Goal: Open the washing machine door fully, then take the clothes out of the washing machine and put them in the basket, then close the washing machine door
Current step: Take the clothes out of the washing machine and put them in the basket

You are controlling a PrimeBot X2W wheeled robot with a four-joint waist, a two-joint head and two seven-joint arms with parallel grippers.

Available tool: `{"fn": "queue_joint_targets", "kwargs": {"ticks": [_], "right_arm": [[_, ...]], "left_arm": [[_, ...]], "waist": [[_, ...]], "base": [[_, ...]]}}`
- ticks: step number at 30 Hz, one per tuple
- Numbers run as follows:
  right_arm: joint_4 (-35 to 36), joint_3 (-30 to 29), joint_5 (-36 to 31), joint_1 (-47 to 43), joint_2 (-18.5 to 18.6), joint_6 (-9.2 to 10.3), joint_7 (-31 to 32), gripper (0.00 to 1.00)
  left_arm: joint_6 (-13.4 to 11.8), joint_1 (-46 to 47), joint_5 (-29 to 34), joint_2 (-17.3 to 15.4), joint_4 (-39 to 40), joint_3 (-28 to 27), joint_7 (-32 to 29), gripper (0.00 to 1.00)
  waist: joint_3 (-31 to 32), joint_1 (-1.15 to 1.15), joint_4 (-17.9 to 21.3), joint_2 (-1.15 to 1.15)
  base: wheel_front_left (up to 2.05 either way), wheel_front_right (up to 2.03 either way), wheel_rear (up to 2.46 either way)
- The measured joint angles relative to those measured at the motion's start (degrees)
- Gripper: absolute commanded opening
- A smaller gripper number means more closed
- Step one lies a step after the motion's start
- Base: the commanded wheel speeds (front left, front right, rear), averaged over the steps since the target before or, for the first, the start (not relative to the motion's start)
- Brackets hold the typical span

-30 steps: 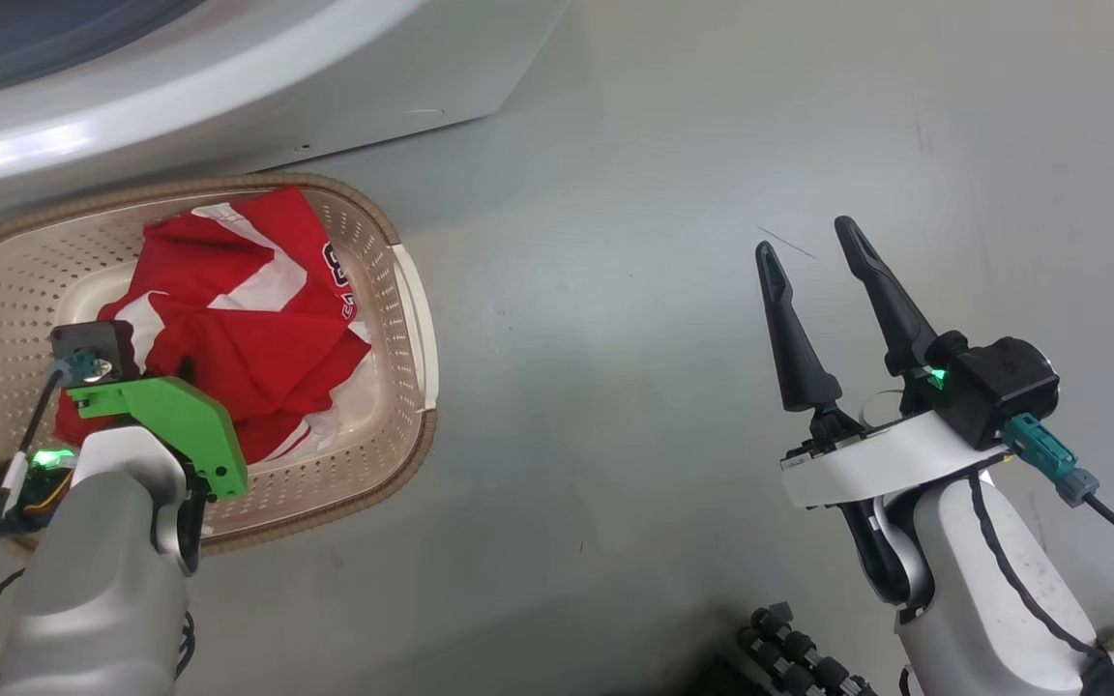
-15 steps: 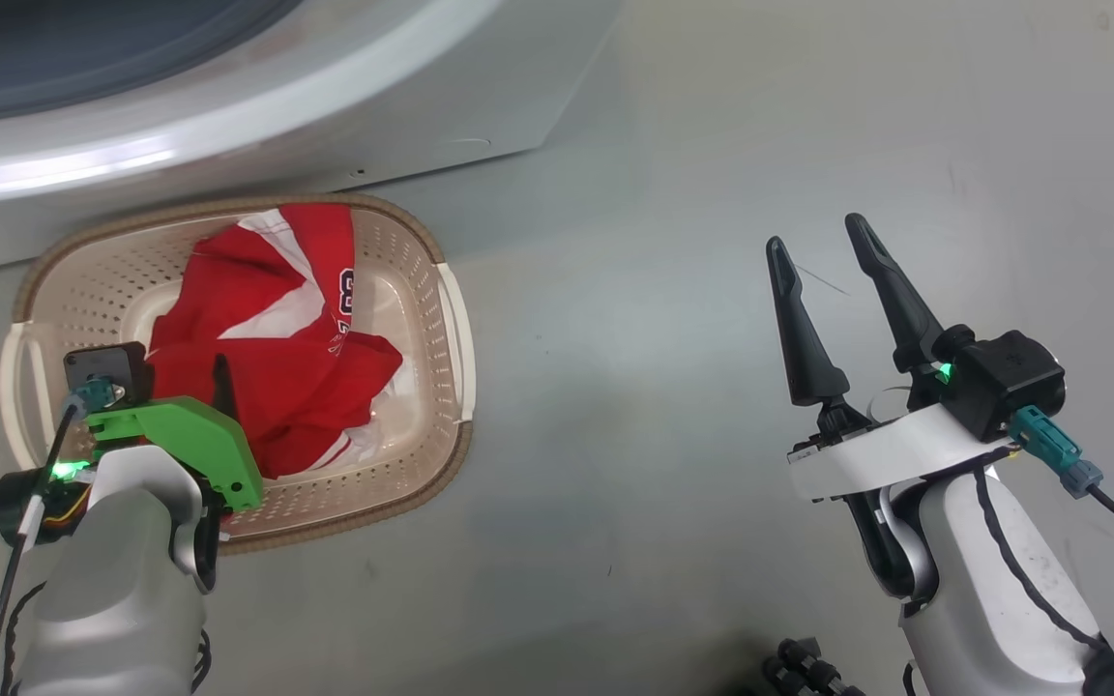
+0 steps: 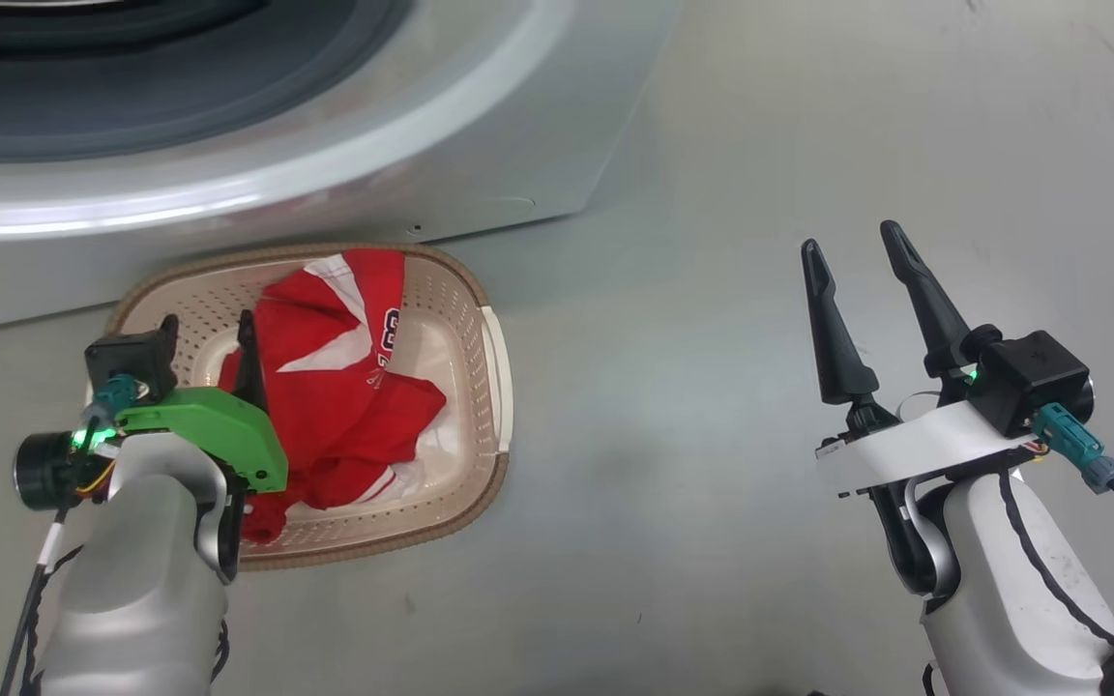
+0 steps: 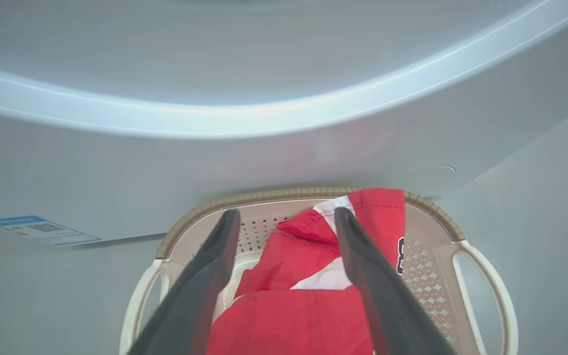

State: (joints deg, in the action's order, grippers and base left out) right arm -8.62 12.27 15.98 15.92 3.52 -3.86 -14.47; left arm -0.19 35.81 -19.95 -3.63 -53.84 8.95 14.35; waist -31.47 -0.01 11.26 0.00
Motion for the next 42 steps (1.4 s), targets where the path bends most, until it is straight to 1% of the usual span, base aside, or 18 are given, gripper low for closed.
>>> {"fn": "queue_joint_targets", "kwargs": {"ticks": [8,11,12,15,17,25,27,31,33,42], "right_arm": [[-1.2,-1.5,-0.6,-1.4,0.2,0.47,0.0,1.0],[-1.5,-2.1,-0.6,-2.5,0.3,0.62,0.0,1.0],[-1.7,-2.3,-0.6,-2.9,0.3,1.02,0.0,1.0],[-2.6,-2.6,-0.6,-4.8,0.5,1.03,0.0,1.0],[-3.0,-2.6,-0.7,-5.7,0.6,1.03,0.0,1.0],[-4.1,-2.6,-1.1,-9.7,0.5,1.09,0.0,1.0],[-4.4,-2.6,-1.1,-10.8,0.5,1.53,0.0,1.0],[-4.5,-2.6,-1.1,-12.6,0.5,1.6,0.0,1.0],[-4.6,-2.6,-1.1,-13.6,0.5,2.01,0.0,1.0],[-4.1,-2.6,-1.1,-16.7,0.4,2.48,0.0,1.0]], "left_arm": [[0.1,-2.0,2.0,0.6,5.3,1.8,0.1,1.0],[0.1,-3.5,3.0,0.6,10.2,1.7,0.1,1.0],[0.0,-3.6,3.4,0.6,11.9,1.7,0.1,1.0],[-0.1,-5.1,4.6,0.7,17.5,1.6,0.1,1.0],[-0.2,-7.0,5.0,0.7,19.4,1.5,0.1,1.0],[-1.6,-15.6,6.1,0.7,23.6,1.5,0.1,1.0],[-2.0,-17.4,6.3,0.7,24.7,1.5,0.1,1.0],[-2.4,-21.0,7.0,0.6,26.5,1.6,0.1,1.0],[-2.5,-22.4,7.0,0.6,27.3,1.7,0.1,1.0],[-3.1,-28.0,7.9,-0.6,31.2,2.0,0.1,1.0]], "waist": [[4.7,0.01,-1.5,0.0],[6.8,0.01,-2.0,0.0],[7.5,0.01,-2.2,0.0],[10.4,0.01,-2.9,0.0],[11.9,0.01,-3.3,0.0],[18.1,0.01,-4.8,0.0],[19.6,0.01,-5.2,0.0],[22.4,0.01,-6.0,0.0],[23.8,0.01,-6.4,0.0],[28.6,0.01,-7.8,0.0]], "base": [[0.0,0.0,0.0],[0.0,0.0,0.0],[0.0,0.0,0.0],[0.0,0.0,0.0],[0.0,0.0,0.0],[0.0,0.0,0.0],[0.0,0.0,0.0],[0.0,0.0,0.0],[0.0,0.0,0.0],[0.0,0.0,0.0]]}}
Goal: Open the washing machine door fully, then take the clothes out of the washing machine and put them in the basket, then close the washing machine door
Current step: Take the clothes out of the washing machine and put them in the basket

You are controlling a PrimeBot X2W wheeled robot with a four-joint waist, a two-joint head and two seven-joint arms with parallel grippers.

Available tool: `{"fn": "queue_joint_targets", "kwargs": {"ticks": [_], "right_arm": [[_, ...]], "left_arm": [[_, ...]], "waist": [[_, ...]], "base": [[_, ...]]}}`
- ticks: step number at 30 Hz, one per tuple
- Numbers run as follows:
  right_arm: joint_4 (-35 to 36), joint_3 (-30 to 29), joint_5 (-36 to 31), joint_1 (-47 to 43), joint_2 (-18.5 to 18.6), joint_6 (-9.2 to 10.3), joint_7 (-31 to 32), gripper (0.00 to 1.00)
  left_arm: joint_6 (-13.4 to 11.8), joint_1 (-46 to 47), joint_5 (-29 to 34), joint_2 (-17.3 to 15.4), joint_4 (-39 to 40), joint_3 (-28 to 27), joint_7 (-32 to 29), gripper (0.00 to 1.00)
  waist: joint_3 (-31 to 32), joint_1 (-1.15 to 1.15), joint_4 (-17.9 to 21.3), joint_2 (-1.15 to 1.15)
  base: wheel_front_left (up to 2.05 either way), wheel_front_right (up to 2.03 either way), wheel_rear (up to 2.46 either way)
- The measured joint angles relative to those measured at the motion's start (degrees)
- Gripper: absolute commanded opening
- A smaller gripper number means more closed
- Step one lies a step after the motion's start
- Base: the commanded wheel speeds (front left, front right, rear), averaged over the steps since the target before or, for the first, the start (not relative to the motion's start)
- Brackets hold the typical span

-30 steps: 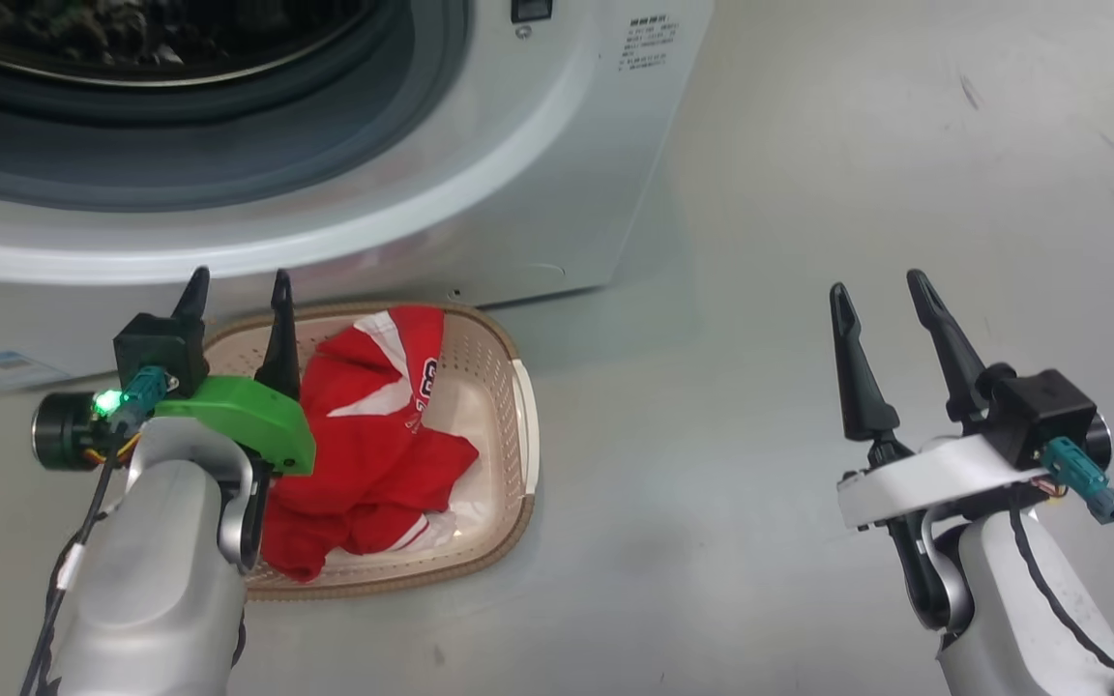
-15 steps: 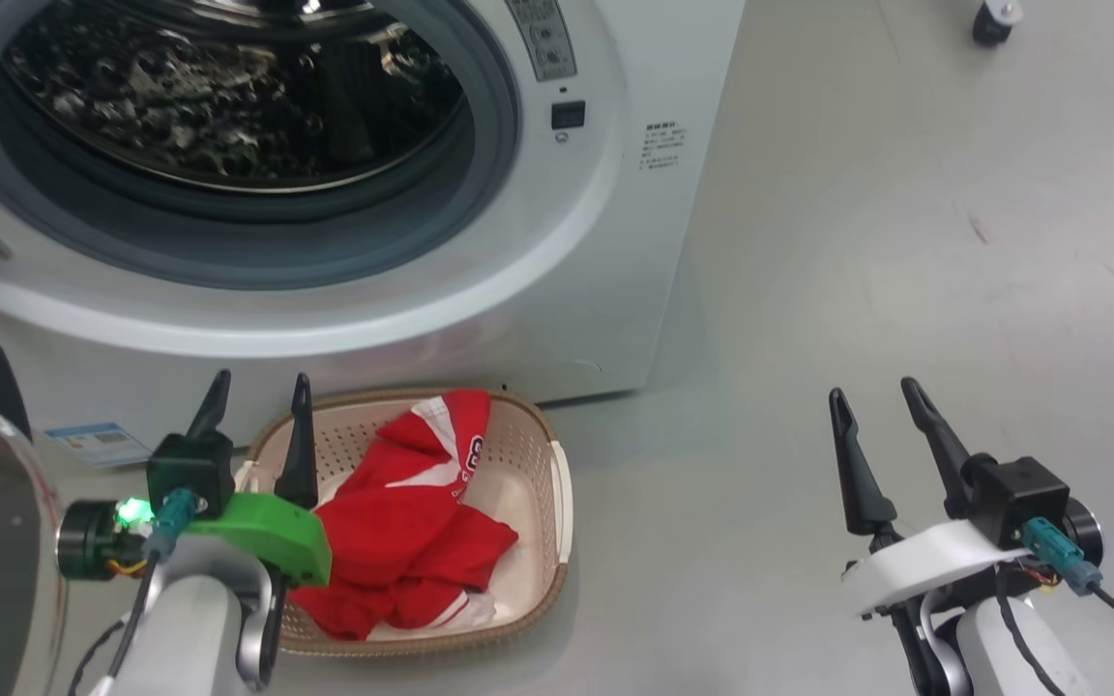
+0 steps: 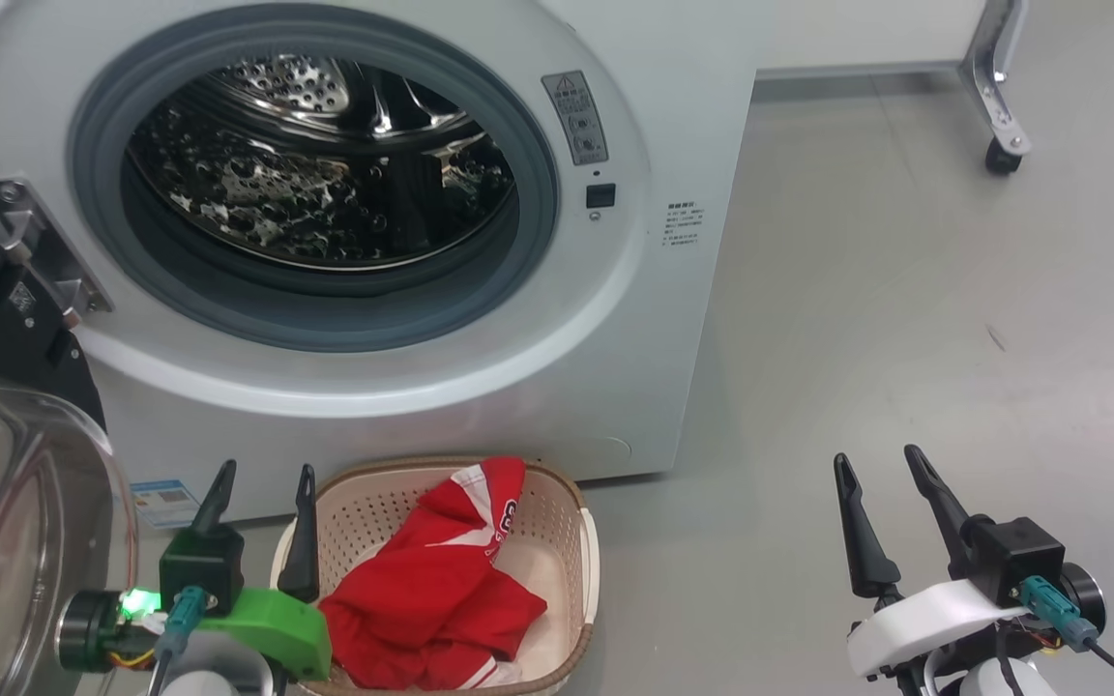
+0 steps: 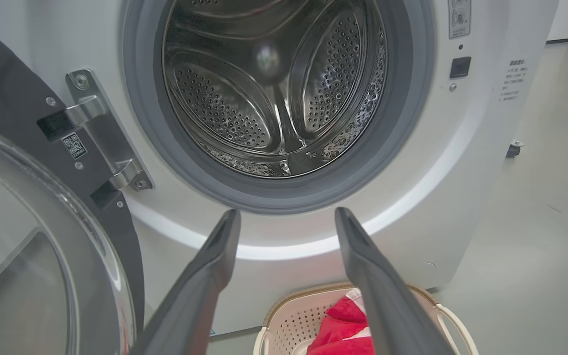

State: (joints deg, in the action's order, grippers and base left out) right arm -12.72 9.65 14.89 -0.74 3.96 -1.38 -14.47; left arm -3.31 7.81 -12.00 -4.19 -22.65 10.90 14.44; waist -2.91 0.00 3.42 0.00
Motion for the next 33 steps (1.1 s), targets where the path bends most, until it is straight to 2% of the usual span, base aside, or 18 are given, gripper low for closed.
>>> {"fn": "queue_joint_targets", "kwargs": {"ticks": [10,33], "right_arm": [[0.9,0.2,0.0,-2.2,0.0,0.12,0.0,1.0],[3.4,0.1,-0.4,-3.5,0.5,1.05,0.6,1.0]], "left_arm": [[-0.5,-4.4,0.0,-0.4,3.9,0.3,0.0,1.0],[-1.5,-9.0,0.5,-0.7,11.0,0.4,-2.4,1.0]], "waist": [[2.8,0.0,-1.1,0.0],[3.1,0.0,-1.1,0.0]], "base": [[0.0,0.0,0.0],[0.0,0.0,0.0]]}}
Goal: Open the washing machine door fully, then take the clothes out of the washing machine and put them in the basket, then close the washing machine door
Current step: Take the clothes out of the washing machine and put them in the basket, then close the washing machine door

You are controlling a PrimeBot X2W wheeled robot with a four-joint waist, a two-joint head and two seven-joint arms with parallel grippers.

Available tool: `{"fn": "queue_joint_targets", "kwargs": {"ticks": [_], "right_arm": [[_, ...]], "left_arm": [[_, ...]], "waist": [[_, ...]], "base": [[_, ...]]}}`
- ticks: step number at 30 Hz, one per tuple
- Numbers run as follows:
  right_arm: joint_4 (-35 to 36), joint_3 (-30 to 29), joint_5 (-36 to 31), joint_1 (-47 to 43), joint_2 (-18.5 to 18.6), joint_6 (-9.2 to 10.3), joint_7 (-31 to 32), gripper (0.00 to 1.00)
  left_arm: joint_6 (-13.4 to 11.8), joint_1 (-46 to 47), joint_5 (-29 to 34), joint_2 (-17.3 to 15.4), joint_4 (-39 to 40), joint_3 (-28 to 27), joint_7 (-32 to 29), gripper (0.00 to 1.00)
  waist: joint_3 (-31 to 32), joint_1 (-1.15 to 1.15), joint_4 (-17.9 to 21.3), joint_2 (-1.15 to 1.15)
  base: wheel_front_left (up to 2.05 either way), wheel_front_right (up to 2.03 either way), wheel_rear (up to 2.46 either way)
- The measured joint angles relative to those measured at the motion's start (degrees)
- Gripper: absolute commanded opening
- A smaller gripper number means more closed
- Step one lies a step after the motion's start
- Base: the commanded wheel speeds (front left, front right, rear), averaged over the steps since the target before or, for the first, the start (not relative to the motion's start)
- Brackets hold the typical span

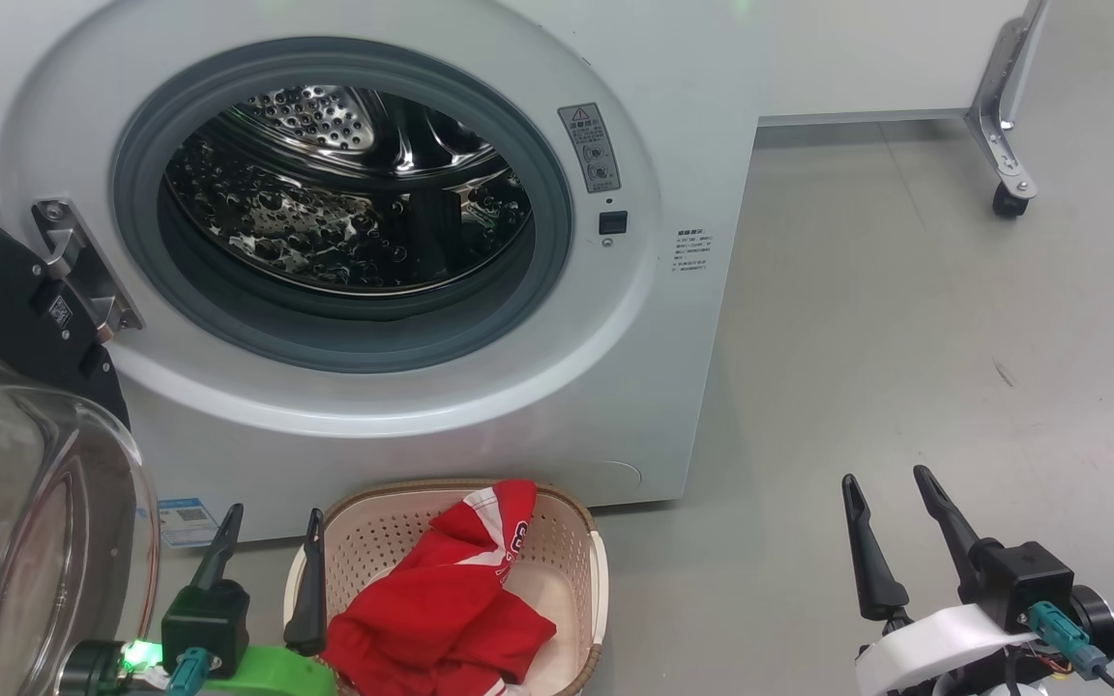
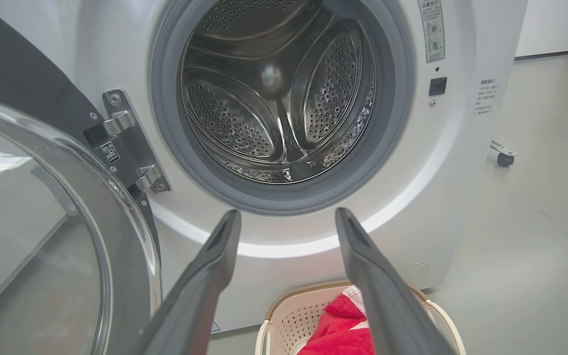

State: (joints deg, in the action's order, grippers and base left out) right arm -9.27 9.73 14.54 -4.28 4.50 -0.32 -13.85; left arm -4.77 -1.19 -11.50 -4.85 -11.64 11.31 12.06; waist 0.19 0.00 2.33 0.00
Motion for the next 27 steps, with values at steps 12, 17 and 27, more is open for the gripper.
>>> {"fn": "queue_joint_targets", "kwargs": {"ticks": [12,17,27], "right_arm": [[0.9,0.0,0.0,-0.6,0.1,0.05,0.5,1.0],[1.3,0.0,0.0,-0.9,0.1,0.07,0.5,1.0],[1.9,0.0,0.0,-0.9,0.2,0.48,0.9,1.0]], "left_arm": [[-0.4,-1.3,0.4,-0.1,2.9,0.0,-1.5,1.0],[-0.6,-1.6,0.5,-0.1,3.7,0.0,-2.5,1.0],[-0.7,-2.4,0.5,-0.1,5.6,0.0,-3.5,1.0]], "waist": [[0.0,0.0,0.0,0.0],[0.0,0.0,0.0,0.0],[-0.2,0.0,0.1,0.0]], "base": [[-0.04,0.04,0.0],[-0.29,0.29,0.0],[-0.6,0.6,0.0]]}}
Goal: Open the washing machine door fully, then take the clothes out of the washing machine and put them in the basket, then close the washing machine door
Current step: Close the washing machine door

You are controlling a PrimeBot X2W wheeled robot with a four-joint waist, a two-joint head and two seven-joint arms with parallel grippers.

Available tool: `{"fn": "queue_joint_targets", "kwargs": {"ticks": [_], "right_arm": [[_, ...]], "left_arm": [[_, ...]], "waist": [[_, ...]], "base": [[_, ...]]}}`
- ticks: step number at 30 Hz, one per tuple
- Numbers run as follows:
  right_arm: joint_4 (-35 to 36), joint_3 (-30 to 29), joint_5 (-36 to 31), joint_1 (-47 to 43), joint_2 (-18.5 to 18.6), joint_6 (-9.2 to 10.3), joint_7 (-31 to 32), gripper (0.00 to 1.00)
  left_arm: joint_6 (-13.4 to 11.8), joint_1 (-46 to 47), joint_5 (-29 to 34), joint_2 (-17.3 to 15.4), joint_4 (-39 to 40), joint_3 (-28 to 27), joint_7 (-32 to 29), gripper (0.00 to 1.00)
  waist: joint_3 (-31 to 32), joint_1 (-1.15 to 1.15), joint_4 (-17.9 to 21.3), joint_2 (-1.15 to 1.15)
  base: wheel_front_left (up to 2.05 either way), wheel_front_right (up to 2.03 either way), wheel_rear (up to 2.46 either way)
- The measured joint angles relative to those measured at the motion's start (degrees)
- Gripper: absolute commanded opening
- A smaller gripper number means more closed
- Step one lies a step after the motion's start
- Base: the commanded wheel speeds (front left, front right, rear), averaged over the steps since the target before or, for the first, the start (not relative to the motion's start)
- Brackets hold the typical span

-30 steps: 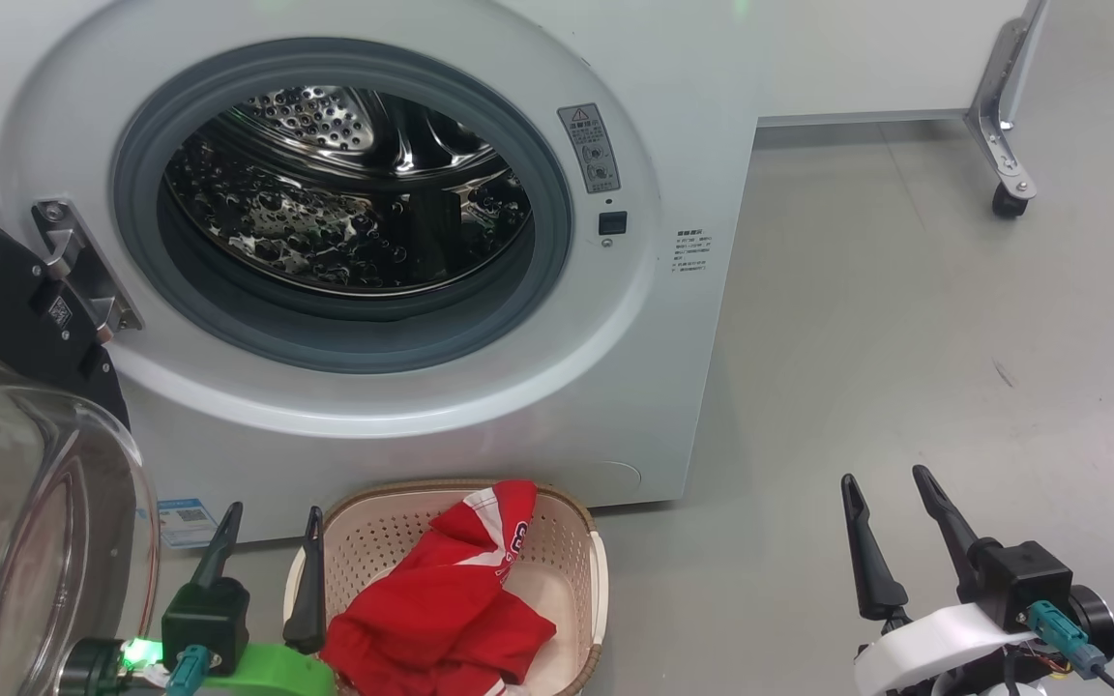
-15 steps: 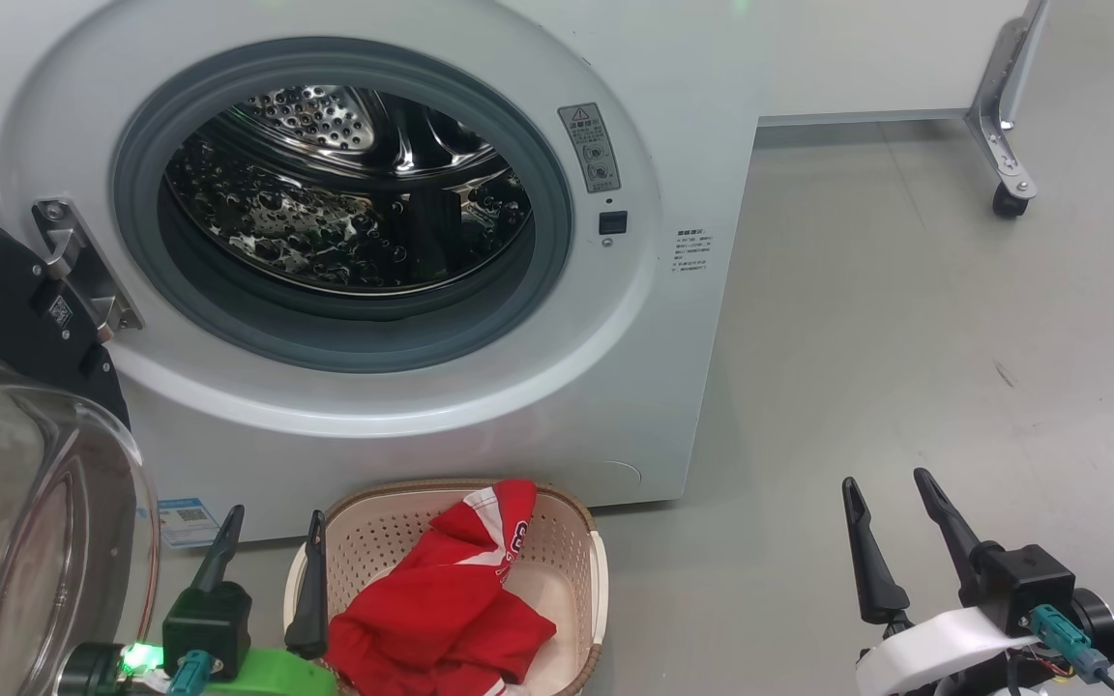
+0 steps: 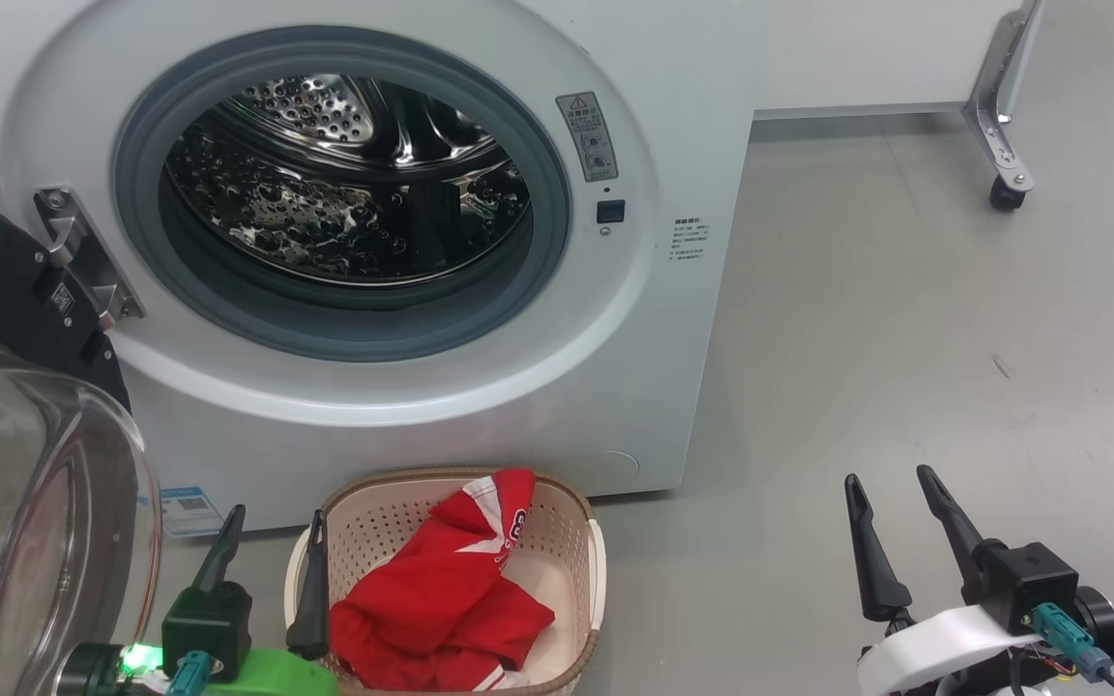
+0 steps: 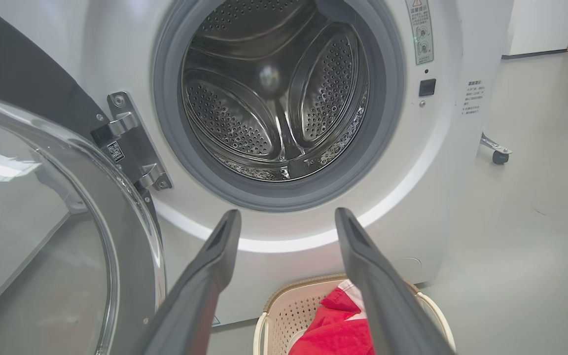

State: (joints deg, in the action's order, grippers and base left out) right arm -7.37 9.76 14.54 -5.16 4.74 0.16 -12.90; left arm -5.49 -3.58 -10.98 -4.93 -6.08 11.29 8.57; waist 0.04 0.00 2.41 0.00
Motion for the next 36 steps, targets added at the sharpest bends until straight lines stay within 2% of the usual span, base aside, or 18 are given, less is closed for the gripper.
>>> {"fn": "queue_joint_targets", "kwargs": {"ticks": [21,36], "right_arm": [[0.9,0.0,0.0,-0.1,0.3,0.01,0.5,1.0],[1.2,0.0,0.0,-0.1,0.4,0.16,0.5,1.0]], "left_arm": [[-0.3,-1.0,0.2,0.0,3.1,0.0,-1.4,1.0],[-0.3,-1.1,0.2,-0.1,4.3,-0.1,-1.5,1.0]], "waist": [[-0.7,0.0,0.3,0.0],[-1.0,0.0,0.5,0.0]], "base": [[-0.99,0.99,0.0],[-0.46,0.46,0.0]]}}
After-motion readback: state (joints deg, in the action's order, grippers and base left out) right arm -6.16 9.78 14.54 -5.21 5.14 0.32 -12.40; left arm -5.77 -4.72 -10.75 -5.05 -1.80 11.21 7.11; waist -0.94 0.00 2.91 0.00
